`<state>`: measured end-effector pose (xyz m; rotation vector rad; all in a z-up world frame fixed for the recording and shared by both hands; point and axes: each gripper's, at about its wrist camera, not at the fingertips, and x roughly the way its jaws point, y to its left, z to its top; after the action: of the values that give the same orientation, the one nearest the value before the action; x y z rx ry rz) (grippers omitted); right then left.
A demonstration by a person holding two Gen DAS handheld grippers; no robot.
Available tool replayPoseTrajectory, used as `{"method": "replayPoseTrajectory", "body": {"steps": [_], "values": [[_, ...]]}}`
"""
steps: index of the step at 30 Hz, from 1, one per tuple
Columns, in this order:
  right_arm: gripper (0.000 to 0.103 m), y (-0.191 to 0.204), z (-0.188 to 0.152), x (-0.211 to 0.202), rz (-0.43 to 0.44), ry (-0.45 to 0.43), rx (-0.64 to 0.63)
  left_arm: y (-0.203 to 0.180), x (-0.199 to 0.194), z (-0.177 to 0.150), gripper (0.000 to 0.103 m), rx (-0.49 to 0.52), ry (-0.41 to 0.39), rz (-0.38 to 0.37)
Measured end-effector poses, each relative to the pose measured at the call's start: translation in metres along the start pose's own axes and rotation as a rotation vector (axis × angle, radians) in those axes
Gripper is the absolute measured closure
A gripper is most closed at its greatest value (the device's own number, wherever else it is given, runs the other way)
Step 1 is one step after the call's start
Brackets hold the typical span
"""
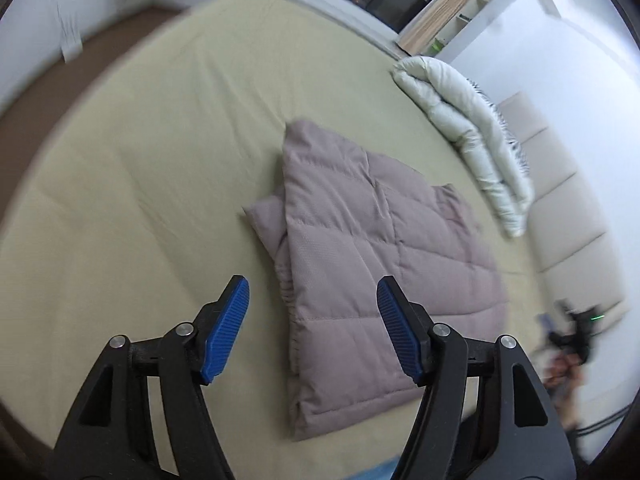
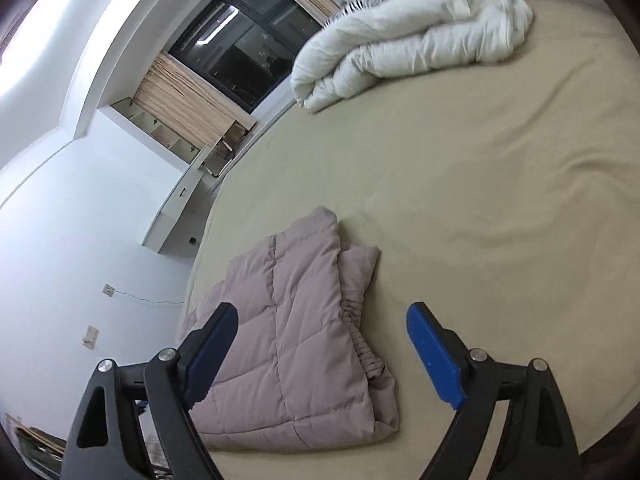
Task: Fold large clothes
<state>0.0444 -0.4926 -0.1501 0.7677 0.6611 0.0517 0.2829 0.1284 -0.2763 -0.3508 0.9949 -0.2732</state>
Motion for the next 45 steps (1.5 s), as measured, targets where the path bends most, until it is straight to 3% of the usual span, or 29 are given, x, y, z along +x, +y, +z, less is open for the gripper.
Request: {"method": "replayPoseTrajectory", "body": {"steps": [3,5,7,9,11,12,13,15,22,28,36,41,45], "values": [[0.000,0.042,-0.003,-0.034,-0.090,-0.177,-0.132,-0.059,-0.055,-0.022,0.030,0.166,-0.190,0.191],[0.000,0.075,-0.005,-0.050,-0.143,-0.323,-0.221,-0.089,-0.081,-0.034,0.021,0.233,-0.286,0.276],[0.000,0.098,-0.007,-0.065,-0.169,-0.416,-0.282,-0.120,-0.111,-0.048,0.014,0.292,-0.406,0.352],[0.000,0.118,-0.008,-0.079,-0.178,-0.476,-0.322,-0.150,-0.138,-0.067,0.002,0.338,-0.530,0.467],[0.000,0.133,-0.008,-0.092,-0.174,-0.508,-0.334,-0.177,-0.158,-0.079,0.000,0.356,-0.629,0.585],[0.000,0.139,-0.008,-0.096,-0.180,-0.516,-0.328,-0.185,-0.163,-0.082,0.000,0.352,-0.638,0.634],[0.000,0.149,-0.006,-0.096,-0.197,-0.521,-0.316,-0.193,-0.170,-0.083,0.000,0.350,-0.619,0.650],[0.000,0.165,-0.006,-0.102,-0.245,-0.521,-0.310,-0.203,-0.178,-0.080,0.000,0.358,-0.567,0.600],[0.000,0.208,-0.034,-0.129,-0.302,-0.568,-0.429,-0.231,-0.208,-0.100,0.000,0.311,-0.605,0.583],[0.000,0.231,-0.055,-0.104,-0.314,-0.394,-0.460,-0.243,-0.216,-0.122,0.000,0.265,-0.520,0.546],[0.000,0.247,-0.091,-0.057,-0.312,-0.163,-0.496,-0.229,-0.159,-0.135,0.000,0.247,-0.409,0.523],[0.000,0.247,-0.107,-0.035,-0.344,-0.058,-0.491,-0.219,-0.142,-0.138,0.000,0.228,-0.366,0.518],[0.000,0.243,-0.114,-0.030,-0.375,-0.039,-0.471,-0.209,-0.143,-0.135,0.000,0.213,-0.335,0.528]]}}
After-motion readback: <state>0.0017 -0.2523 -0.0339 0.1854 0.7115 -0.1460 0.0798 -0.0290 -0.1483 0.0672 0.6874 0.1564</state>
